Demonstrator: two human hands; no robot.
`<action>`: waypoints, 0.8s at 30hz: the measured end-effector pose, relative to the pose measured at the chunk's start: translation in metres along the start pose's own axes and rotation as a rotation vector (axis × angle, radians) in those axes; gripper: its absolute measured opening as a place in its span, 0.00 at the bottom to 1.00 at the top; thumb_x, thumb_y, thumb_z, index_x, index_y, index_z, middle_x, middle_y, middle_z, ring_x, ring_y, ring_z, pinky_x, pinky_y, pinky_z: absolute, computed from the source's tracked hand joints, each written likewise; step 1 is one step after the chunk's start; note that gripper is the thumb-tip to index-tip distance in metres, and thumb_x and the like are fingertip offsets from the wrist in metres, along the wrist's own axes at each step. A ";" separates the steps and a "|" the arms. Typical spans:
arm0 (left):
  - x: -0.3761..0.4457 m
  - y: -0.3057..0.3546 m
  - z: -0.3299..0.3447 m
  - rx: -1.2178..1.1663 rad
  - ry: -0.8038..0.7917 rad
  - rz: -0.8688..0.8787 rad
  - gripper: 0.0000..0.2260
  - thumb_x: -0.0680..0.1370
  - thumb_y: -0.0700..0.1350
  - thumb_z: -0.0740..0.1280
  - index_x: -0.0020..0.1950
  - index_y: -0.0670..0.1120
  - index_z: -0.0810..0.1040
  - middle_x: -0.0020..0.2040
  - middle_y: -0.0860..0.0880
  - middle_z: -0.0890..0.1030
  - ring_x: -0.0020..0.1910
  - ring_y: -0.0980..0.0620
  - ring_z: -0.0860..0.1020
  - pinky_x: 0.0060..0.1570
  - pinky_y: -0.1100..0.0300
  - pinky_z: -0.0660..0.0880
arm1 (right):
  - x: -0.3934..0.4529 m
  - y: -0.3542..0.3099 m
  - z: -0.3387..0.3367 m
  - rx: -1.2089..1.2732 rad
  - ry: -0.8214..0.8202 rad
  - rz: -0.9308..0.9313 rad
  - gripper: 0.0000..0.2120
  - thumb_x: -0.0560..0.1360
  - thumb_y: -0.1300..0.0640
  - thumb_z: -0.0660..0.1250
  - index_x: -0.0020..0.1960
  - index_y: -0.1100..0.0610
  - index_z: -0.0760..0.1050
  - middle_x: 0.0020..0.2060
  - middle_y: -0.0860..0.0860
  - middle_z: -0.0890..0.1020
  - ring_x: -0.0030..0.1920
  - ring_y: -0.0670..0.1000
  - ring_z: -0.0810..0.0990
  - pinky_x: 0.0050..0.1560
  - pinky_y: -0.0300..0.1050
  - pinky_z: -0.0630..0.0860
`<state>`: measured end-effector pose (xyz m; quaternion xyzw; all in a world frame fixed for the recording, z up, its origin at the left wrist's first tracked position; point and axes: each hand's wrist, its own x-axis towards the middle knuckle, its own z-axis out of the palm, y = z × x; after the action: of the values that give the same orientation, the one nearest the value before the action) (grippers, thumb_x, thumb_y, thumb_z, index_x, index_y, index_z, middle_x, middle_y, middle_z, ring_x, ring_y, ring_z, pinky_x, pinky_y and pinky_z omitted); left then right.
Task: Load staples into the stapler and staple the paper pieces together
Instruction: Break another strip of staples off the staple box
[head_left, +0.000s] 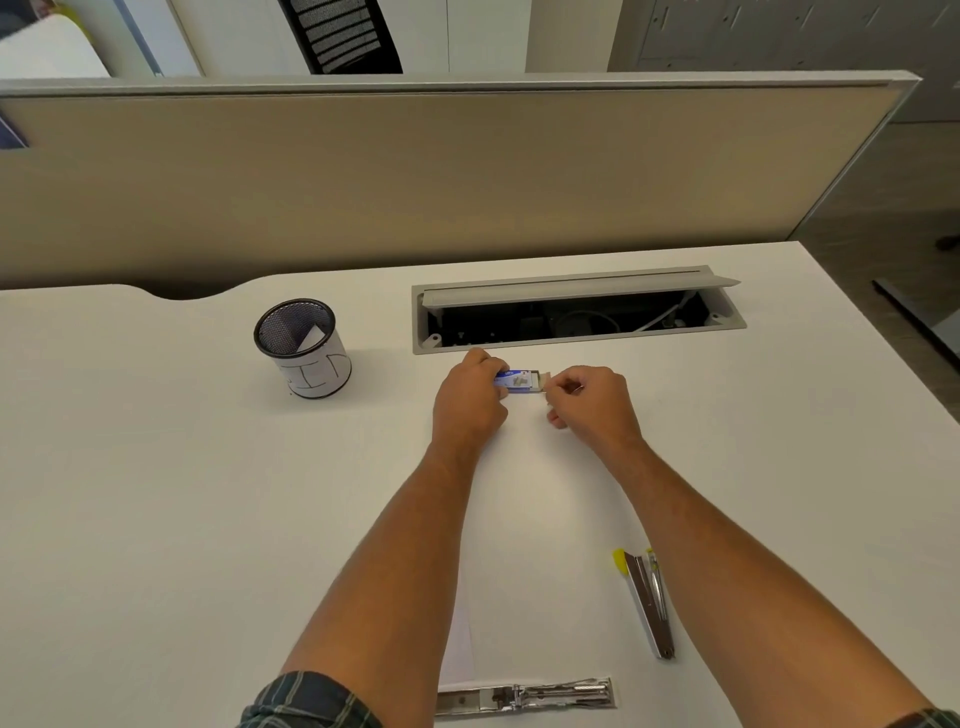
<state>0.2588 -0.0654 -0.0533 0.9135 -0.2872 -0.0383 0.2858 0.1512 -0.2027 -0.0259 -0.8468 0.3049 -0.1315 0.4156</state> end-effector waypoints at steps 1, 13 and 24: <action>0.000 0.000 0.000 0.001 -0.003 0.000 0.20 0.75 0.43 0.75 0.67 0.46 0.79 0.60 0.47 0.79 0.48 0.54 0.74 0.48 0.66 0.71 | -0.001 0.000 0.001 -0.003 -0.004 -0.006 0.08 0.79 0.58 0.69 0.53 0.61 0.84 0.43 0.57 0.87 0.34 0.51 0.86 0.45 0.48 0.86; -0.002 0.001 -0.001 0.004 -0.015 -0.004 0.20 0.75 0.43 0.75 0.67 0.46 0.79 0.61 0.47 0.79 0.48 0.55 0.72 0.49 0.67 0.71 | -0.001 0.001 0.006 0.085 0.117 0.107 0.09 0.78 0.61 0.70 0.58 0.59 0.83 0.46 0.57 0.87 0.40 0.53 0.87 0.47 0.47 0.85; -0.001 0.001 -0.005 -0.027 -0.028 -0.002 0.19 0.77 0.41 0.73 0.68 0.44 0.79 0.60 0.46 0.78 0.53 0.49 0.77 0.54 0.62 0.75 | -0.002 -0.002 0.014 -0.292 0.009 -0.111 0.15 0.81 0.55 0.66 0.62 0.63 0.82 0.46 0.57 0.84 0.39 0.50 0.77 0.40 0.42 0.76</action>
<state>0.2588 -0.0635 -0.0484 0.9092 -0.2899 -0.0550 0.2939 0.1570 -0.1917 -0.0324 -0.9132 0.2753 -0.1124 0.2787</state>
